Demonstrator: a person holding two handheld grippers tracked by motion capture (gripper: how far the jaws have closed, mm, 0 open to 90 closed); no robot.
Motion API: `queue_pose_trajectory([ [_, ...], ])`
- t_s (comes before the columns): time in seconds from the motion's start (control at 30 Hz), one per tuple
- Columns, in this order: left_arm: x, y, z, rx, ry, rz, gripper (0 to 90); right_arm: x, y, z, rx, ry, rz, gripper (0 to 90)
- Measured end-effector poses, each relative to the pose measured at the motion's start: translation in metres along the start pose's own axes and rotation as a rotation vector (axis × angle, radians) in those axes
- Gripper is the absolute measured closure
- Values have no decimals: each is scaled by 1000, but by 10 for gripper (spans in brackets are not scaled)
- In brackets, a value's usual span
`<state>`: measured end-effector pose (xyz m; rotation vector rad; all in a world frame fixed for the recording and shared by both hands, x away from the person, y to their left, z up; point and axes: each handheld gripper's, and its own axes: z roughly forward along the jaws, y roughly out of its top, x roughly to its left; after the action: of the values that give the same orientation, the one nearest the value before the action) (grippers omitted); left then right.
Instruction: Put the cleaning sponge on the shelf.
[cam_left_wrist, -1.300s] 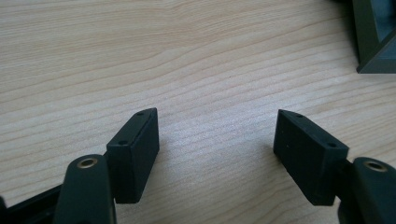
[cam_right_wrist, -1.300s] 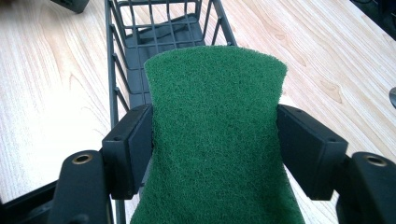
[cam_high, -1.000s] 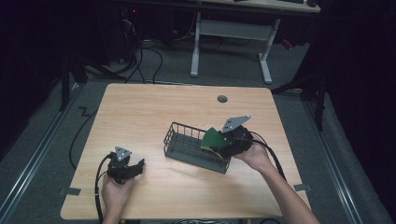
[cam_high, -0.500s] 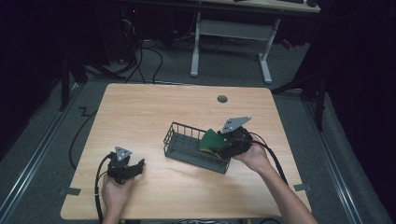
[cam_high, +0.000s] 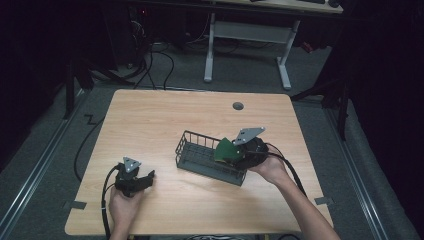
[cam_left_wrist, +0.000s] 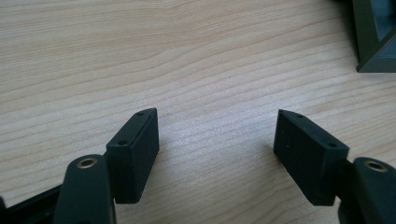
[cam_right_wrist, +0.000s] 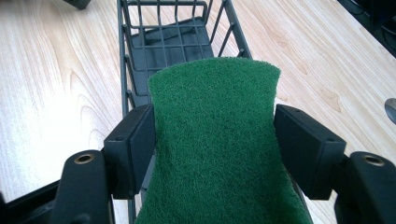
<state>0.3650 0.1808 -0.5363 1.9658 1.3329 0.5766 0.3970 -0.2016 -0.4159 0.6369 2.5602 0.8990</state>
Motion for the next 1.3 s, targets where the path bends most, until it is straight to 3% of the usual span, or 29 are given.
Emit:
queue_pose_trajectory([
  [0.3, 0, 0, 0, -1, -1, -2, 317, 0, -1, -3, -12, 1, 3, 314],
  [0.47, 0, 0, 0, -1, -1, -1, 317, 6, 1, -3, 0, -83, -70, 316],
  [0.6, 0, 0, 0, -1, -1, -1, 317, 7, -1, 2, 27, -69, -78, 308],
  [0.77, 0, 0, 0, -1, -1, -1, 317, 2, -2, 3, 17, -16, -31, 277],
  [0.93, 0, 0, 0, 1, 0, 1, 317, -2, -4, 0, 1, 4, 4, 311],
  [1.17, 0, 0, 0, -1, 0, -1, 317, -7, -7, -8, -40, -3, 42, 327],
  [1.3, 0, 0, 0, -1, 0, -2, 317, -14, -11, -22, -80, -24, 113, 341],
])
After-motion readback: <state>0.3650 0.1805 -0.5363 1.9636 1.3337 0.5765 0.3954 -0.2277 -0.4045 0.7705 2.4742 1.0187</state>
